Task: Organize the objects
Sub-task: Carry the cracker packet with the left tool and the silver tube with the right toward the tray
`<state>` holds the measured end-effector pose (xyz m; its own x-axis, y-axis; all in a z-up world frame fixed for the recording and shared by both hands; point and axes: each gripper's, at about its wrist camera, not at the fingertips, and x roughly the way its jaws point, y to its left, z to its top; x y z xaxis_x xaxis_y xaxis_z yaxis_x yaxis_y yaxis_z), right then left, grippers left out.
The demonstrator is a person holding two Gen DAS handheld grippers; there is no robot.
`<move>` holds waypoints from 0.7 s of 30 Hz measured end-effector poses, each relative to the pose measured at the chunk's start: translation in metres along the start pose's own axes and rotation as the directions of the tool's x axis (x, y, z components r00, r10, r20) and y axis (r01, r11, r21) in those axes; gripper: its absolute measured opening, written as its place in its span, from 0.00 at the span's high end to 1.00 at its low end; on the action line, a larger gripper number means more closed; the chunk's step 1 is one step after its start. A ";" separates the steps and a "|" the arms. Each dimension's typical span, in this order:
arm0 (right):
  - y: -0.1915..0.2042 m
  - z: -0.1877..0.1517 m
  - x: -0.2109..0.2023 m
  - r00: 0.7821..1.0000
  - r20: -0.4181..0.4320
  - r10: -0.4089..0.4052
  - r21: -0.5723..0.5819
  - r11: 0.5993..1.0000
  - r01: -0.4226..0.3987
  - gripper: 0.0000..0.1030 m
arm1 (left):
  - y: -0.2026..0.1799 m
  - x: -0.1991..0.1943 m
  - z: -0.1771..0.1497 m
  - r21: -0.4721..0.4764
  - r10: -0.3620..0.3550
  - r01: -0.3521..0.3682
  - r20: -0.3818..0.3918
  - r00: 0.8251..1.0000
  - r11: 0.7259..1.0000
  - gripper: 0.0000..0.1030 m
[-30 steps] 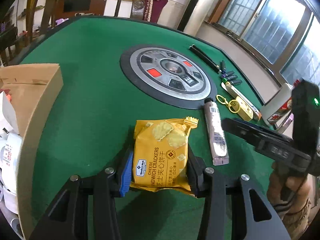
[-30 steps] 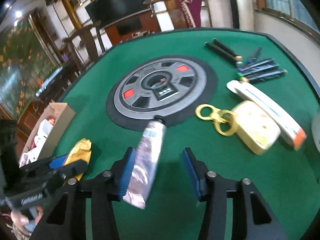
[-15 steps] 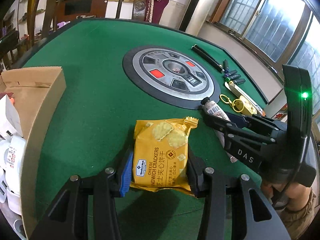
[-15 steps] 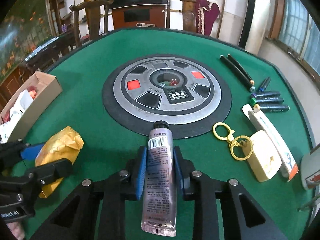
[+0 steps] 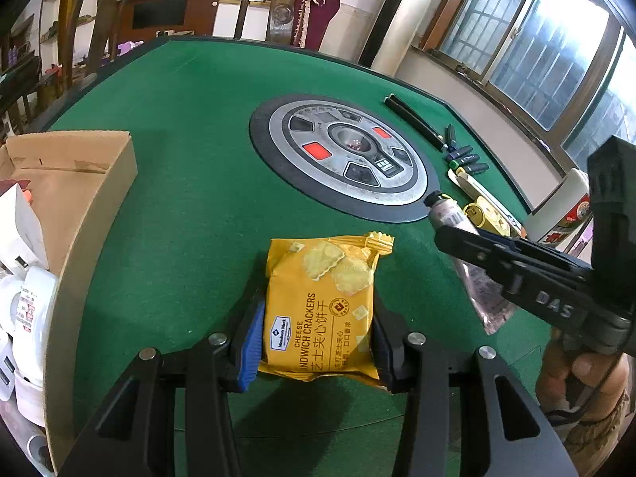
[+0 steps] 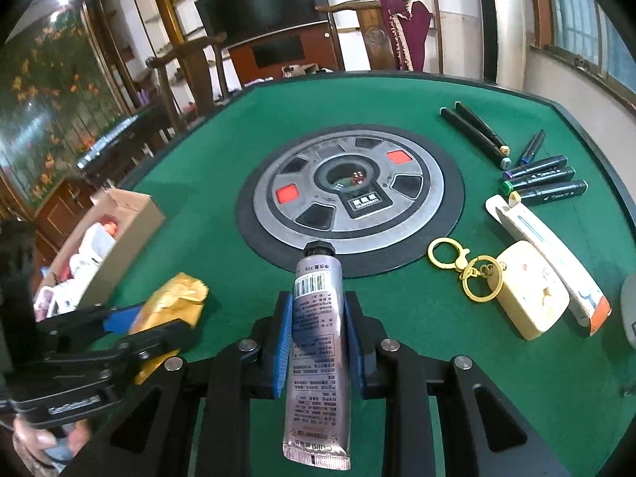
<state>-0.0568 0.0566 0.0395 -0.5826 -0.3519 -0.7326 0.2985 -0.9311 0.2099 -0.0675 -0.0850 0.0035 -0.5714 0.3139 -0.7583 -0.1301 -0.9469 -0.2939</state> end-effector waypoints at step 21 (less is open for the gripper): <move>0.016 -0.017 -0.012 0.999 0.028 0.020 -0.046 0.999 -0.019 0.74 | -0.006 -0.016 -0.003 0.022 0.089 -0.091 0.086 0.992 0.996 0.57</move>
<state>-0.0321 0.0480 0.0404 -0.5977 -0.3730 -0.7096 0.3437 -0.9189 0.1935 -0.0548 -0.0845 0.0157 -0.6480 0.2212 -0.7288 -0.0951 -0.9729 -0.2107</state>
